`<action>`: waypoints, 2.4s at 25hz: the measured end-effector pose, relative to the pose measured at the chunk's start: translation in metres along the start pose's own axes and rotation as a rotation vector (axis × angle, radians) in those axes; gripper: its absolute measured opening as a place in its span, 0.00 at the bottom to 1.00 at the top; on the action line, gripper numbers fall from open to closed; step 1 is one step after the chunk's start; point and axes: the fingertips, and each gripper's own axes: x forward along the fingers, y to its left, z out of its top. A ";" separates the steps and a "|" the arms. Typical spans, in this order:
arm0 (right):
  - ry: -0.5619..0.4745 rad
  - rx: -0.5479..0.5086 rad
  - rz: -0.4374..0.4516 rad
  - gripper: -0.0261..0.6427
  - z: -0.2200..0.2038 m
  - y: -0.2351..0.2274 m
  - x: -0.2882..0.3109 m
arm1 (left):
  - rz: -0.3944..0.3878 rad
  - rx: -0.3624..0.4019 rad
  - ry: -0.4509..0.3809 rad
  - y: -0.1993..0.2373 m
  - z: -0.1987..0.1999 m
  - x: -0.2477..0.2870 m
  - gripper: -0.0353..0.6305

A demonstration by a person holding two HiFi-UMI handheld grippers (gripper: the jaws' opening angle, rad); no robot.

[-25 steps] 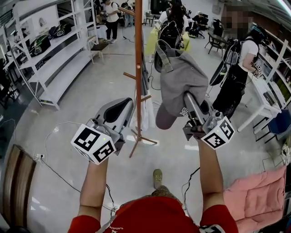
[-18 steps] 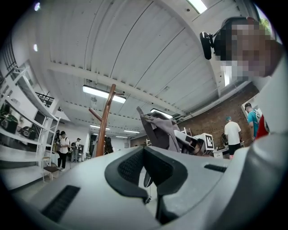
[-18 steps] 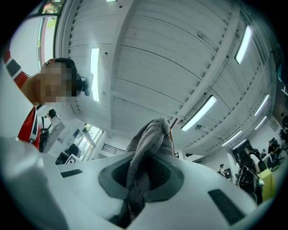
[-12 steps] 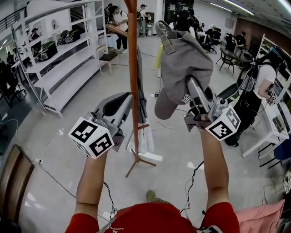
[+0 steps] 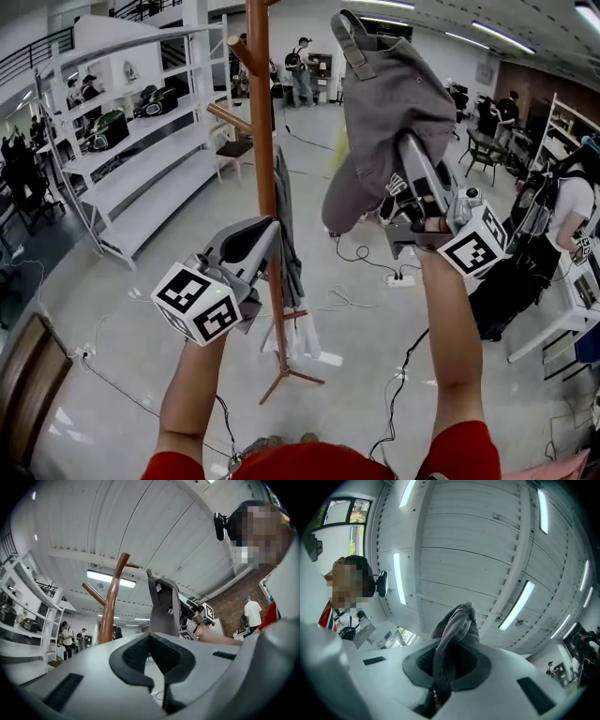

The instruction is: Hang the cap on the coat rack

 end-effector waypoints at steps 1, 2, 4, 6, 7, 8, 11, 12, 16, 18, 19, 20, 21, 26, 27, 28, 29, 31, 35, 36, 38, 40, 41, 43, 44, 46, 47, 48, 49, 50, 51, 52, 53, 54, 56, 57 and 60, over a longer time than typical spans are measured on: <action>-0.008 -0.001 0.007 0.10 0.002 -0.005 0.008 | -0.003 0.010 0.000 0.005 0.003 0.002 0.07; -0.016 -0.001 0.018 0.10 0.005 -0.008 0.016 | -0.009 0.022 0.000 0.008 0.006 0.004 0.07; -0.032 0.002 0.041 0.10 0.013 -0.013 0.029 | -0.023 0.041 -0.001 0.011 0.013 0.010 0.07; -0.051 0.005 0.069 0.10 0.023 -0.016 0.041 | -0.037 0.056 -0.006 0.014 0.020 0.015 0.07; -0.058 0.008 0.077 0.10 0.026 -0.018 0.045 | -0.041 0.060 -0.009 0.016 0.024 0.017 0.07; -0.063 0.011 0.082 0.10 0.029 -0.021 0.049 | -0.045 0.062 -0.013 0.018 0.027 0.018 0.07; -0.069 0.022 0.090 0.10 0.035 -0.027 0.057 | -0.051 0.067 -0.020 0.018 0.032 0.022 0.07; -0.068 0.030 0.094 0.10 0.037 -0.029 0.060 | -0.053 0.069 -0.023 0.018 0.033 0.023 0.07; -0.047 0.082 0.102 0.10 0.035 -0.045 0.073 | -0.063 0.071 -0.031 0.017 0.034 0.028 0.07; -0.030 0.101 0.108 0.10 0.030 -0.049 0.078 | -0.063 0.067 -0.027 0.018 0.031 0.028 0.07; -0.021 0.105 0.114 0.10 0.026 -0.049 0.080 | -0.061 0.063 -0.024 0.021 0.029 0.027 0.07; -0.012 0.107 0.120 0.10 0.021 -0.048 0.083 | -0.059 0.059 -0.021 0.024 0.028 0.026 0.07; -0.002 0.109 0.127 0.10 0.016 -0.046 0.086 | -0.057 0.056 -0.018 0.027 0.026 0.024 0.07; 0.065 0.091 0.158 0.10 -0.017 -0.035 0.096 | -0.063 0.057 -0.008 0.039 0.021 0.019 0.07; 0.078 0.087 0.163 0.10 -0.023 -0.033 0.097 | -0.064 0.058 -0.007 0.039 0.019 0.019 0.07; 0.092 0.083 0.169 0.10 -0.029 -0.031 0.098 | -0.063 0.055 -0.005 0.041 0.017 0.018 0.07; 0.107 0.078 0.175 0.10 -0.034 -0.029 0.100 | -0.059 0.049 -0.003 0.042 0.015 0.018 0.07; 0.141 0.070 0.183 0.10 -0.044 -0.027 0.102 | -0.053 0.040 0.001 0.043 0.013 0.019 0.07; 0.207 0.065 0.127 0.11 -0.062 -0.035 0.097 | -0.054 0.039 0.002 0.040 0.010 0.022 0.07; 0.216 0.061 0.120 0.13 -0.066 -0.035 0.096 | -0.054 0.038 0.002 0.040 0.010 0.022 0.07; 0.229 0.049 0.116 0.22 -0.072 -0.034 0.098 | -0.054 0.035 0.004 0.044 0.010 0.020 0.07; 0.239 0.039 0.108 0.28 -0.077 -0.033 0.098 | -0.053 0.031 0.004 0.048 0.010 0.018 0.07; 0.240 0.035 0.100 0.31 -0.078 -0.033 0.096 | -0.053 0.030 0.003 0.048 0.010 0.017 0.07; 0.239 0.030 0.081 0.33 -0.077 -0.033 0.088 | -0.055 0.028 0.004 0.045 0.010 0.016 0.07; 0.238 0.029 0.073 0.33 -0.076 -0.033 0.082 | -0.056 0.027 0.004 0.043 0.009 0.016 0.07; 0.240 0.015 0.063 0.33 -0.075 -0.030 0.068 | -0.055 0.031 0.003 0.037 0.007 0.017 0.07; 0.241 0.001 0.061 0.33 -0.076 -0.027 0.061 | -0.054 0.035 0.002 0.035 0.006 0.018 0.07; 0.241 -0.019 0.063 0.33 -0.078 -0.023 0.055 | -0.053 0.039 0.001 0.033 0.004 0.018 0.07; 0.243 -0.044 0.066 0.33 -0.080 -0.016 0.048 | -0.053 0.041 0.001 0.032 0.002 0.017 0.07; 0.249 -0.073 0.063 0.30 -0.082 -0.010 0.041 | -0.053 0.042 0.002 0.029 0.000 0.017 0.07; 0.260 -0.105 0.050 0.26 -0.086 -0.004 0.031 | -0.052 0.044 0.003 0.026 -0.002 0.016 0.07; 0.273 -0.134 0.034 0.22 -0.091 0.002 0.021 | -0.051 0.048 0.003 0.023 -0.005 0.014 0.07; 0.285 -0.160 0.023 0.19 -0.096 0.009 0.011 | -0.048 0.056 0.004 0.021 -0.007 0.013 0.07; 0.294 -0.180 0.021 0.16 -0.102 0.017 0.003 | -0.045 0.065 0.004 0.018 -0.010 0.012 0.07; 0.316 -0.215 0.026 0.12 -0.118 0.035 -0.012 | -0.040 0.084 0.005 0.014 -0.015 0.008 0.07; 0.328 -0.228 0.027 0.11 -0.125 0.044 -0.020 | -0.038 0.093 0.007 0.012 -0.018 0.005 0.07; 0.347 -0.238 0.008 0.09 -0.144 0.066 -0.042 | -0.039 0.112 0.010 0.001 -0.027 -0.003 0.07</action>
